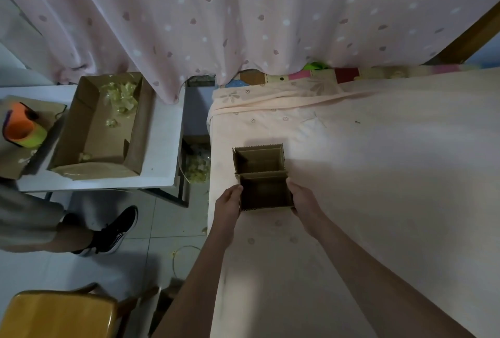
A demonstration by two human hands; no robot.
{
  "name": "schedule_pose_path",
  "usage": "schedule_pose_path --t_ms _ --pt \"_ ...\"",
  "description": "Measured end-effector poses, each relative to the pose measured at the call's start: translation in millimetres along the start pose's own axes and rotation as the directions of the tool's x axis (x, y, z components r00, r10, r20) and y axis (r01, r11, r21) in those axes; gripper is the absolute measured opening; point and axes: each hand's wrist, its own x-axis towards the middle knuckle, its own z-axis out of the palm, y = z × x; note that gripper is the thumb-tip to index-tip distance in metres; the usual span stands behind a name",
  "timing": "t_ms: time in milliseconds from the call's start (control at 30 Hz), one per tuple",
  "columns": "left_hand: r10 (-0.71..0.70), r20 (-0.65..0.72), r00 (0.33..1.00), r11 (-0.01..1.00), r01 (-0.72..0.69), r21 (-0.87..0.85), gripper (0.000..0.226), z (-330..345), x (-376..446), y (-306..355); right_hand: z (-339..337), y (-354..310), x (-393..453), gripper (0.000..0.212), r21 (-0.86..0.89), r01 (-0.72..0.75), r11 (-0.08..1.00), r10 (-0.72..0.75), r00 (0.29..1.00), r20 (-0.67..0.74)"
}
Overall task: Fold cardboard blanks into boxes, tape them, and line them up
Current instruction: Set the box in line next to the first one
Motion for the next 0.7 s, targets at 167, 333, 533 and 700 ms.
schedule_pose_path --t_ms 167,333,533,700 --pt "0.105 0.012 0.994 0.992 -0.106 0.065 0.025 -5.2 -3.8 5.8 -1.4 -3.3 -5.3 0.033 0.002 0.018 1.000 -0.017 1.000 -0.015" --pt "0.083 -0.027 0.996 0.994 -0.081 0.080 0.020 -4.2 -8.3 3.3 0.9 -3.1 -9.7 0.053 0.000 0.015 1.000 -0.015 1.000 -0.008" --pt "0.065 -0.064 0.996 0.996 -0.061 0.060 0.015 -9.3 -9.2 -3.8 4.3 -2.9 -6.8 0.055 -0.011 -0.032 0.999 0.032 0.999 -0.034" --pt "0.026 -0.060 0.998 0.999 -0.023 0.044 0.024 -10.4 -6.8 -2.1 5.7 -6.5 -2.0 0.048 -0.061 -0.052 0.997 0.051 0.999 -0.009"
